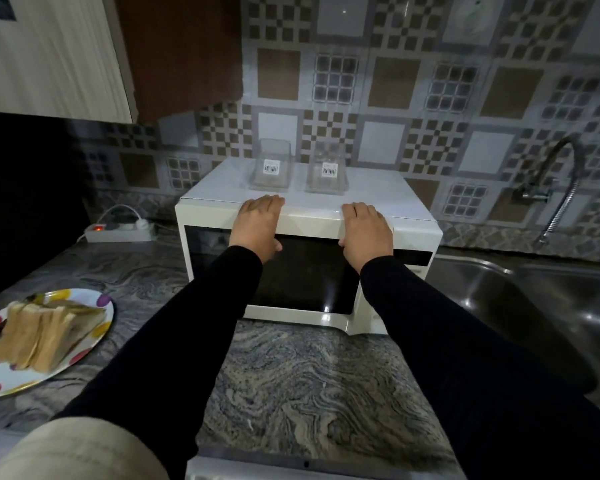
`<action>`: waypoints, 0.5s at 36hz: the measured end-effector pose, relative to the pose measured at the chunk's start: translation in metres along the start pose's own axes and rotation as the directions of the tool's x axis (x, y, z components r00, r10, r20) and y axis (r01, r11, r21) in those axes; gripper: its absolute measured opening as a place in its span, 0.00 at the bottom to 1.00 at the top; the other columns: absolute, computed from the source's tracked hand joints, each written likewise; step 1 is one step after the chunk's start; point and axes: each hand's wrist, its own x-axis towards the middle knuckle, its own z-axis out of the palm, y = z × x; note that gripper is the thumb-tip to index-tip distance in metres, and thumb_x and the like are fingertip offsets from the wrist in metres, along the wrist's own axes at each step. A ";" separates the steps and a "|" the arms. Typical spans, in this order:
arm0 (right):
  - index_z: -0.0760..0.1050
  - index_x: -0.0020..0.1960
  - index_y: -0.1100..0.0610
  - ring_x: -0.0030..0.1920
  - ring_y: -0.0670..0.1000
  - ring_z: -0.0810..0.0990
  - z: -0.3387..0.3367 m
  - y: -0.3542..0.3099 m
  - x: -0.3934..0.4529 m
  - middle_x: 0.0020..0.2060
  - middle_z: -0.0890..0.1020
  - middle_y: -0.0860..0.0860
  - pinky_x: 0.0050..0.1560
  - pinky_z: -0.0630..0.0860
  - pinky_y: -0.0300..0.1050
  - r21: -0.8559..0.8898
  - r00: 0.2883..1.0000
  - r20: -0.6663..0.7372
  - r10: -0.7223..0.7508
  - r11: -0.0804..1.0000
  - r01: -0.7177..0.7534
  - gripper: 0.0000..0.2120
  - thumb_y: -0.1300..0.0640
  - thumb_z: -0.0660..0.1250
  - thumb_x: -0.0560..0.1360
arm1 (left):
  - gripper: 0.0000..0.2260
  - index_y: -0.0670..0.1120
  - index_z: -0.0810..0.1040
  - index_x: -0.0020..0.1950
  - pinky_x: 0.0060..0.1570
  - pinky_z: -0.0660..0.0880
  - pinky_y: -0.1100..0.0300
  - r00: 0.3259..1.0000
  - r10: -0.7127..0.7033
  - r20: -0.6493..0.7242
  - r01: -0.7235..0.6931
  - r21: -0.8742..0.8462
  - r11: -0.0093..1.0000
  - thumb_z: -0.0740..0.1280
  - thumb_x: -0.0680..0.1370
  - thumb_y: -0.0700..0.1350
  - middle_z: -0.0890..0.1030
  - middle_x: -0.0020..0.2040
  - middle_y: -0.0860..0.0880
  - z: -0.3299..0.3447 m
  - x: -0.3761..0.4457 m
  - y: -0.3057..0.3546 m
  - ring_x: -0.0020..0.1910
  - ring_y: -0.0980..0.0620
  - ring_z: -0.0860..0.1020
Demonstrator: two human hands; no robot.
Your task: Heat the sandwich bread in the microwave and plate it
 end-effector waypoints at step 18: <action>0.51 0.78 0.58 0.78 0.55 0.46 -0.020 -0.030 -0.049 0.78 0.51 0.55 0.77 0.45 0.49 0.147 0.982 0.129 0.135 0.977 -0.153 0.32 0.53 0.60 0.79 | 0.37 0.48 0.41 0.79 0.75 0.50 0.42 1.000 0.012 -0.006 -0.013 -0.124 0.992 0.60 0.76 0.38 0.42 0.79 0.49 0.010 -0.055 -0.004 0.78 0.46 0.41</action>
